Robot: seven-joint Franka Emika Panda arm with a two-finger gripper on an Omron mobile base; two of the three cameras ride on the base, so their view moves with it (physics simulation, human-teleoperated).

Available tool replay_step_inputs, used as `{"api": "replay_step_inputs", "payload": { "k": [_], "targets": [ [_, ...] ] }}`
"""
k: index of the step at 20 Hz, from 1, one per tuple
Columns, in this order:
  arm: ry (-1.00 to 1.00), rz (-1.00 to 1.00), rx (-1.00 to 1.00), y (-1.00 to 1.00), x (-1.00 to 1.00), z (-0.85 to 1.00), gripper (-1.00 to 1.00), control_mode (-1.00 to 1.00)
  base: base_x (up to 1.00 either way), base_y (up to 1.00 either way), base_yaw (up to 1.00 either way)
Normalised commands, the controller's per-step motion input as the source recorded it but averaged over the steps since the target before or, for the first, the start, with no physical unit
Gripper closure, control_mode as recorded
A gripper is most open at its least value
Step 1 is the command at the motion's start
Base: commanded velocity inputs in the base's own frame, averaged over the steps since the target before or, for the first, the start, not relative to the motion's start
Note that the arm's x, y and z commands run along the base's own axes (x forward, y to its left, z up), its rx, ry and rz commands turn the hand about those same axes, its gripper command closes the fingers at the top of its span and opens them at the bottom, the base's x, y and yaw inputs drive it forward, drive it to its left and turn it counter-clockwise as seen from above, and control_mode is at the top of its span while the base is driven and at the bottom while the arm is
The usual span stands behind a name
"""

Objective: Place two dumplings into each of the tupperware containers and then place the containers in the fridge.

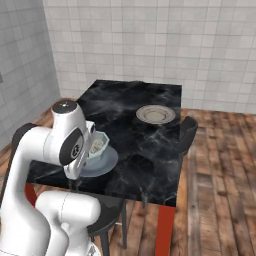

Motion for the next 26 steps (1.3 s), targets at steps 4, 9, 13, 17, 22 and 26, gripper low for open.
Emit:
{"api": "replay_step_inputs", "payload": {
  "k": [4, 9, 13, 17, 22, 26],
  "targets": [
    [-0.07, 0.00, 0.00, 0.11, -0.24, 0.29, 1.00, -1.00, 0.00, 0.00, 0.00],
    [0.00, 0.00, 0.00, 0.09, -0.05, 0.23, 1.00, -1.00, 0.00, 0.00, 0.00],
    [0.00, 0.00, -0.01, 0.04, 0.01, 0.17, 1.00, -1.00, 0.00, 0.00, 0.00],
    [0.00, 0.00, 0.00, 0.00, 0.00, 0.08, 1.00, 1.00, -0.08, 0.00, 0.00],
    [0.00, 0.00, 0.00, 0.00, 0.00, 0.00, 1.00, 1.00, -0.94, 0.08, 0.17],
    [0.00, 0.00, 0.00, 0.00, 0.00, 0.00, 1.00, 1.00, -0.86, 0.59, 0.71]
  ]
}}
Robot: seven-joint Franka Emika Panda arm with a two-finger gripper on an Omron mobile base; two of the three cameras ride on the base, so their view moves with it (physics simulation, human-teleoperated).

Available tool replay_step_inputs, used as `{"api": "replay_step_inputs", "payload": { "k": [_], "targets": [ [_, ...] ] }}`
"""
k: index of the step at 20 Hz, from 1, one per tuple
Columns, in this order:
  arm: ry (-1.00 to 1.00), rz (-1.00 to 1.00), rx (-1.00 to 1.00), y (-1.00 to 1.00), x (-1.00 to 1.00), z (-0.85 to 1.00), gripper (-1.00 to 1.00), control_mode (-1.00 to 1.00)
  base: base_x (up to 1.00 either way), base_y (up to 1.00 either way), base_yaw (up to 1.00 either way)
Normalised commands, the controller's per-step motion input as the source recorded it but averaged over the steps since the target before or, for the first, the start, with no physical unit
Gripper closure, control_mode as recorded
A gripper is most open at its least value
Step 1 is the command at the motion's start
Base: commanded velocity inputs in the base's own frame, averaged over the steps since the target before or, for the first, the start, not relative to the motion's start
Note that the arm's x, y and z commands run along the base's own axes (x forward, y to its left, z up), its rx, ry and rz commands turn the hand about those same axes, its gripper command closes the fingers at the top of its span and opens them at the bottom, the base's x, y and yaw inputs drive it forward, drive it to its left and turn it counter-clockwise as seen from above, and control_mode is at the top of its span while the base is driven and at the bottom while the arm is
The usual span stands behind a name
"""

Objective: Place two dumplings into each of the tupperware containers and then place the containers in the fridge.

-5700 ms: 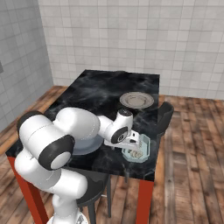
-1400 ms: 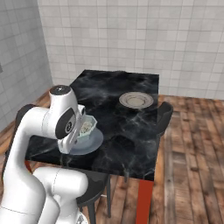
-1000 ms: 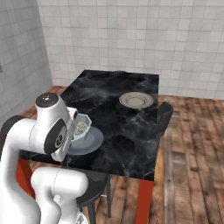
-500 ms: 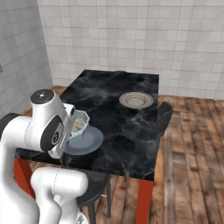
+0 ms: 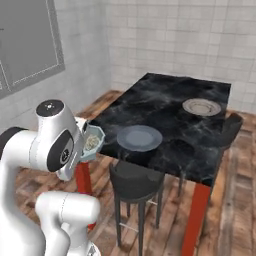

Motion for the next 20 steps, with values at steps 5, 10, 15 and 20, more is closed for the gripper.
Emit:
{"api": "replay_step_inputs", "payload": {
  "k": [5, 10, 15, 20],
  "targets": [
    [0.00, 0.00, 0.00, 0.00, 0.00, 0.00, 1.00, 1.00, -0.30, 0.42, 1.00],
    [0.00, 0.00, 0.00, 0.00, 0.00, 0.00, 1.00, 1.00, -0.26, 0.43, 1.00],
    [0.00, 0.00, 0.00, 0.00, 0.00, 0.00, 1.00, 1.00, -0.31, 0.69, 0.96],
    [0.00, 0.00, 0.00, 0.00, 0.00, 0.00, 1.00, 1.00, -0.27, 0.48, 0.99]
  ]
}}
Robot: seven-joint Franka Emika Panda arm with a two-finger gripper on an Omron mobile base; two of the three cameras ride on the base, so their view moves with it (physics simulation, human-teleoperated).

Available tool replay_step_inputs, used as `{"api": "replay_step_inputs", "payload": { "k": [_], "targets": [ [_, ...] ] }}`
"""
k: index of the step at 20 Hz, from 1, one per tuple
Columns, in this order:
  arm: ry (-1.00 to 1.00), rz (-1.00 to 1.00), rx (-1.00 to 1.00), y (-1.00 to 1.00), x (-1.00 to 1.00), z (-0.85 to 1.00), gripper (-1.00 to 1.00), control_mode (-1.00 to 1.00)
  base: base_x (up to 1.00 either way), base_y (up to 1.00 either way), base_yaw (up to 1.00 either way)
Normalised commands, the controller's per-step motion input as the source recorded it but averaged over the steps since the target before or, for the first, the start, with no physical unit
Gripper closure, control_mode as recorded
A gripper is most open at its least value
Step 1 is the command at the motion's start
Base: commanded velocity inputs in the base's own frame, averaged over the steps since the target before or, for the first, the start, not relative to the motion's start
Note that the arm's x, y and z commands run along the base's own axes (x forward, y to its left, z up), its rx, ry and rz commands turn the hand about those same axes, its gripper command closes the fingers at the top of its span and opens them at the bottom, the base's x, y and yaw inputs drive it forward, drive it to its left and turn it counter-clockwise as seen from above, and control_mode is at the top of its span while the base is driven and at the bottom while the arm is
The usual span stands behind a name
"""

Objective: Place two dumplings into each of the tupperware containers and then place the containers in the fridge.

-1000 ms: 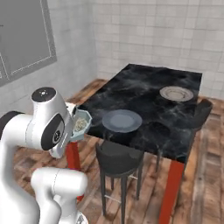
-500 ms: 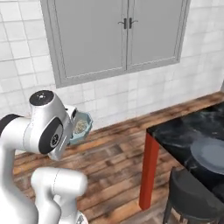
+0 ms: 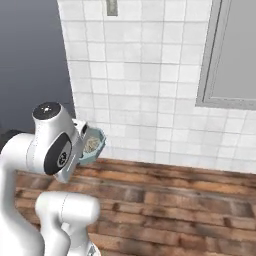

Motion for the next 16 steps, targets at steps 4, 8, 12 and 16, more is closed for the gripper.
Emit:
{"api": "replay_step_inputs", "payload": {
  "k": [4, 8, 12, 16],
  "targets": [
    [0.00, 0.00, 0.00, 0.00, 0.00, 0.00, 1.00, 1.00, -0.02, 0.00, 1.00],
    [0.00, 0.00, 0.00, 0.00, 0.00, 0.00, 1.00, 1.00, 0.00, 0.00, 1.00],
    [0.00, 0.00, 0.00, 0.00, 0.00, 0.00, 1.00, 1.00, 0.21, -0.01, 0.97],
    [0.00, 0.00, 0.00, 0.00, 0.00, 0.00, 1.00, 1.00, 0.98, -0.39, 0.64]
  ]
}}
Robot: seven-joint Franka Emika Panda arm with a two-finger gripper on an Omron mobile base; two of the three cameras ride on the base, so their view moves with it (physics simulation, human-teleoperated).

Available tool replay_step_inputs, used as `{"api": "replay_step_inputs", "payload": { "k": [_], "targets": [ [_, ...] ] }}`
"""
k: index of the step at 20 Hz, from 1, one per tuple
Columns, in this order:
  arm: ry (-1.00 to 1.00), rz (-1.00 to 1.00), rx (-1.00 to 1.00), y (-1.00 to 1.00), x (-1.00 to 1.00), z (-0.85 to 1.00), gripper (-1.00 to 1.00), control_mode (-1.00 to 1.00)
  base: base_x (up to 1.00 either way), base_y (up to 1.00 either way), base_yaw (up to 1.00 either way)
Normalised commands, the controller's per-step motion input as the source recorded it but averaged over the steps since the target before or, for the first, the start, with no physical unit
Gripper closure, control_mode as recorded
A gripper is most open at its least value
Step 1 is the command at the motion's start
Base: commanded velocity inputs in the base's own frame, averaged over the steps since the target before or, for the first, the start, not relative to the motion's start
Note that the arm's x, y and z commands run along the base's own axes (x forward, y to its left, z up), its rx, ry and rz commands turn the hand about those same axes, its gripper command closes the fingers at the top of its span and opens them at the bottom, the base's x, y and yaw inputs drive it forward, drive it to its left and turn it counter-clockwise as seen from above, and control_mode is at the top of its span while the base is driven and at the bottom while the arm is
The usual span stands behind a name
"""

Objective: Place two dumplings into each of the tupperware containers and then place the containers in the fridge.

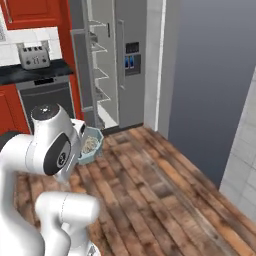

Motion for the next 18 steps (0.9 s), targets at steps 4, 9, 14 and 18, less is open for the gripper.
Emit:
{"api": "replay_step_inputs", "payload": {
  "k": [4, 9, 14, 18],
  "targets": [
    [0.00, 0.00, 0.00, 0.00, 0.00, 0.00, 1.00, 1.00, 1.00, -0.73, 0.34],
    [0.00, 0.00, 0.00, 0.00, 0.00, 0.00, 1.00, 1.00, 1.00, -0.50, 0.23],
    [0.00, 0.00, 0.00, 0.00, 0.00, 0.00, 1.00, 1.00, 1.00, -0.13, 0.28],
    [0.00, 0.00, 0.00, 0.00, 0.00, 0.00, 1.00, 1.00, 1.00, -0.04, 0.28]
  ]
}}
